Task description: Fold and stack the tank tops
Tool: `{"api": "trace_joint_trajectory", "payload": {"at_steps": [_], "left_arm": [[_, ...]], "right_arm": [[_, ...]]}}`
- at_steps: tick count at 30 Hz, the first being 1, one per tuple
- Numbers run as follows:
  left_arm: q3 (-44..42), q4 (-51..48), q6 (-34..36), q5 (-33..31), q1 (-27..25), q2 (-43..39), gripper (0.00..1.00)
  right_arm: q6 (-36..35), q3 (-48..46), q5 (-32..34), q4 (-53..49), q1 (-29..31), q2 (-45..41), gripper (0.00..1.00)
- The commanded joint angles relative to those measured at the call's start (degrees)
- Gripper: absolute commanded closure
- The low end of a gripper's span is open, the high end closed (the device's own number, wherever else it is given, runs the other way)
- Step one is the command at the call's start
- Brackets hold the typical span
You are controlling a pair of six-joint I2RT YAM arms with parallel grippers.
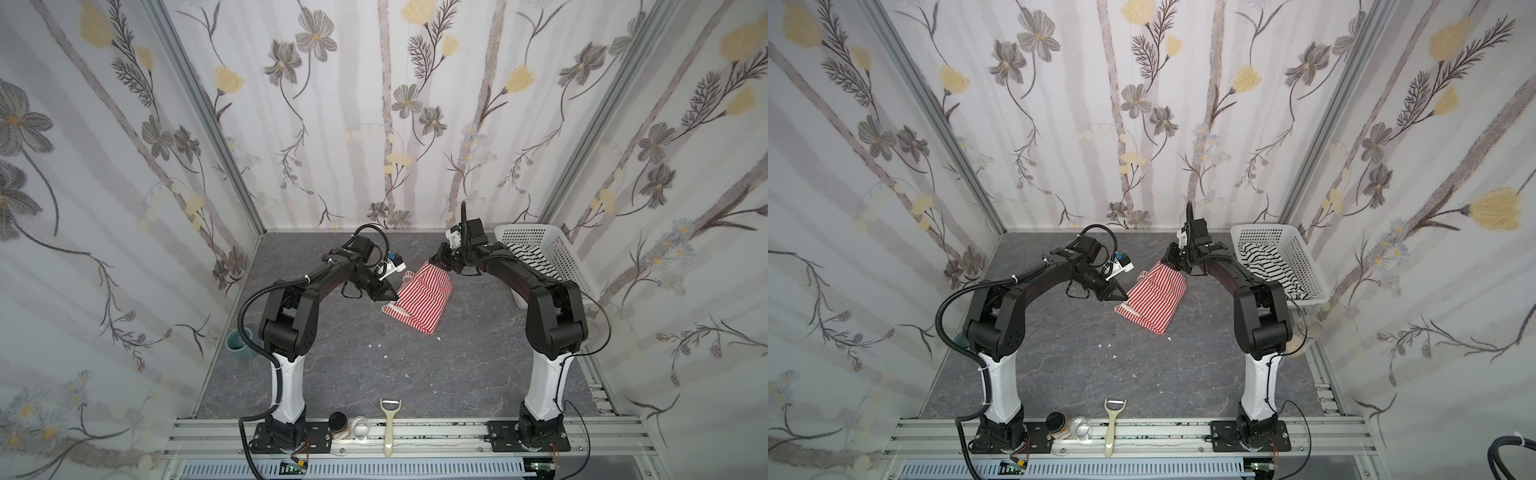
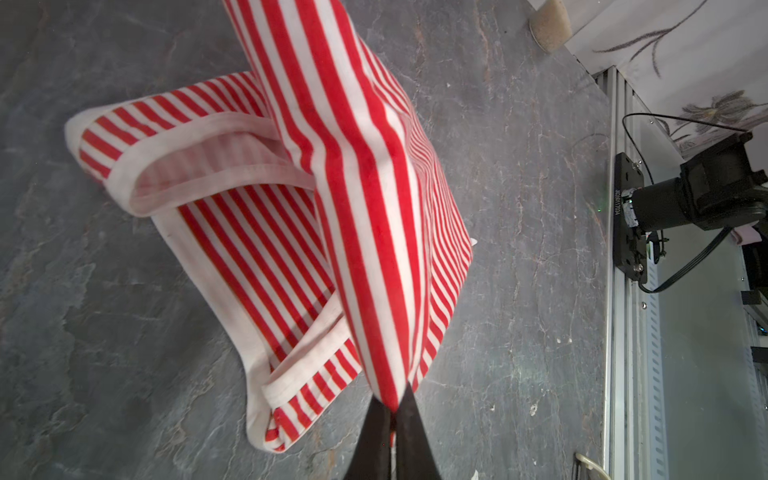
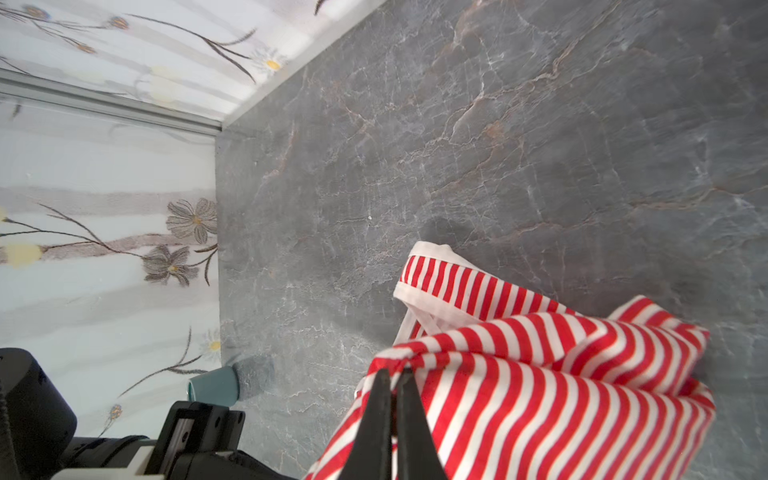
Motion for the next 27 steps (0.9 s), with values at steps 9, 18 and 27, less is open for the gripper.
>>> {"api": "trace_joint_trajectory", "payload": {"at_steps": [9,18,27], "left_arm": [[-1.2,-1.2,2.1,0.8,2.6,2.7,1.00],[-3.9,-1.0,1.8,-0.5,4.7,3.6,1.00],[-3.9,0.1,-1.6,-3.7,6.5,3.5,0.61]], "right_arm": [[-0.5,11.3,-2.7,-1.6,2.0,11.2,1.00],[-1.5,11.7,-6.2,2.0,3.2,13.3,0.88],[-2.2,3.6,-7.2,7.7,3.4,6.5,0.55]]}}
